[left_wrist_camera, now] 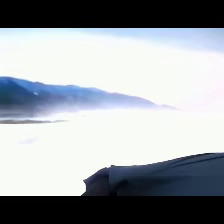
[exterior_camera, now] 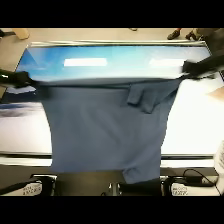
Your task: Fold the shirts.
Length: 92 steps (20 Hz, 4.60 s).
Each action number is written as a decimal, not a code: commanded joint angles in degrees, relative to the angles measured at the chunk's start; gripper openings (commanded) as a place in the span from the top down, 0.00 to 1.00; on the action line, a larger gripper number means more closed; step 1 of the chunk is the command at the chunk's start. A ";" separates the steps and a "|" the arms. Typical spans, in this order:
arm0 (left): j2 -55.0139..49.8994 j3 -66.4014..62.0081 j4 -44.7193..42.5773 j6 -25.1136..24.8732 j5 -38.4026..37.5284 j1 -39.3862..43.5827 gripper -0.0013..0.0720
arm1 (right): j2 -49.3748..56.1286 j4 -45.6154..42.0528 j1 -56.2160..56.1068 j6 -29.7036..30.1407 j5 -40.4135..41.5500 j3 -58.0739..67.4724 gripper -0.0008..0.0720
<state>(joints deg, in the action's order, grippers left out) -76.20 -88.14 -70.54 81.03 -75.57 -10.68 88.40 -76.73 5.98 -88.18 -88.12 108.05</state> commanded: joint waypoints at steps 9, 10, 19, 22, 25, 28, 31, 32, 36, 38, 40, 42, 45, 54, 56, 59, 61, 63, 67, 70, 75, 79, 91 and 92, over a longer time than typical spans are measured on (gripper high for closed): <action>-26.03 -9.51 10.12 -2.64 11.82 1.92 0.95 | 20.48 4.61 -4.59 -5.01 20.57 0.52 0.96; -25.55 -10.95 9.14 -3.76 7.50 1.38 0.95 | 19.23 2.80 -4.59 -3.85 16.28 0.55 0.96; -23.78 6.84 -3.34 2.43 -9.75 2.54 0.95 | 16.31 2.45 -7.26 -8.59 0.37 -17.35 0.96; -23.67 4.87 -2.14 3.02 -9.03 2.14 0.39 | 15.50 5.01 -6.93 -11.89 1.46 -16.22 0.70; -20.57 0.07 -3.82 2.84 -12.52 -1.18 0.33 | 9.42 3.74 -3.87 -6.82 -6.03 -15.10 0.31; -11.54 8.00 -4.09 0.46 -11.78 -5.68 0.34 | 0.48 -1.38 1.86 -6.47 -8.07 -22.38 0.31; -0.28 30.14 -2.93 -0.68 -4.42 -8.48 0.34 | -11.17 -0.07 3.26 -5.42 3.28 -41.62 0.33; 2.97 37.40 -1.86 -2.91 -2.10 -8.66 0.34 | -14.16 1.92 3.10 -4.24 7.04 -46.99 0.34; 6.78 49.96 -0.92 -4.13 4.15 -8.52 0.34 | -17.05 3.69 3.10 -3.30 9.16 -53.07 0.41; 6.49 50.77 0.57 -4.07 6.45 -8.52 0.34 | -17.09 3.82 3.10 -2.58 9.18 -53.07 0.41; 5.77 50.90 2.80 -3.96 7.76 -8.52 0.34 | -17.09 3.74 3.10 -2.58 9.25 -53.07 0.41; 3.96 50.97 5.20 -3.98 7.72 -8.50 0.34 | -17.09 3.37 3.10 -2.56 9.16 -53.07 0.40; 2.27 51.76 6.29 -3.98 7.91 -7.54 0.36 | -17.09 2.08 3.10 -1.90 8.20 -53.09 0.29; 3.54 51.69 6.32 -4.57 8.00 -6.45 0.95 | -18.49 17.75 3.04 4.09 19.21 -73.96 0.32; 4.26 51.69 6.32 -4.57 7.87 -6.47 0.95 | -18.49 19.71 3.04 4.07 22.23 -76.11 0.32; 4.48 51.69 6.32 -4.55 7.87 -6.45 0.95 | -18.47 21.29 3.04 3.82 24.70 -77.33 0.45; 4.52 51.63 6.32 -4.59 7.93 -6.47 0.95 | -18.53 21.97 3.06 3.80 24.46 -77.11 0.96; 5.64 50.07 6.34 -5.55 7.30 -6.49 0.95 | -18.82 22.21 3.06 5.25 21.94 -74.66 0.96; 10.43 38.45 6.54 -5.57 3.34 -6.36 0.95 | -21.38 20.68 3.21 3.72 15.58 -58.86 0.97; 6.58 28.39 6.99 -1.92 7.39 -5.05 0.95 | -16.61 19.17 3.15 0.46 23.28 -44.44 0.97; -13.88 9.40 11.30 -0.22 7.13 -1.42 0.95 | 2.38 22.53 3.04 0.87 27.30 -27.36 0.97; -26.99 -0.81 11.26 4.50 3.23 0.37 0.95 | 11.34 25.09 3.04 -1.03 27.02 -25.05 0.96; -21.94 -5.16 12.57 3.50 -1.81 -2.38 0.13 | 10.19 12.98 3.65 7.06 9.53 -27.54 0.00; -20.76 -5.16 12.57 3.30 -2.71 -2.05 0.13 | 10.71 13.11 2.45 7.02 11.85 -28.35 0.00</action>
<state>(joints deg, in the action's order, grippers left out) -99.72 -92.79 -58.04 84.93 -76.53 -12.84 98.54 -61.45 10.39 -81.87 -76.51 81.56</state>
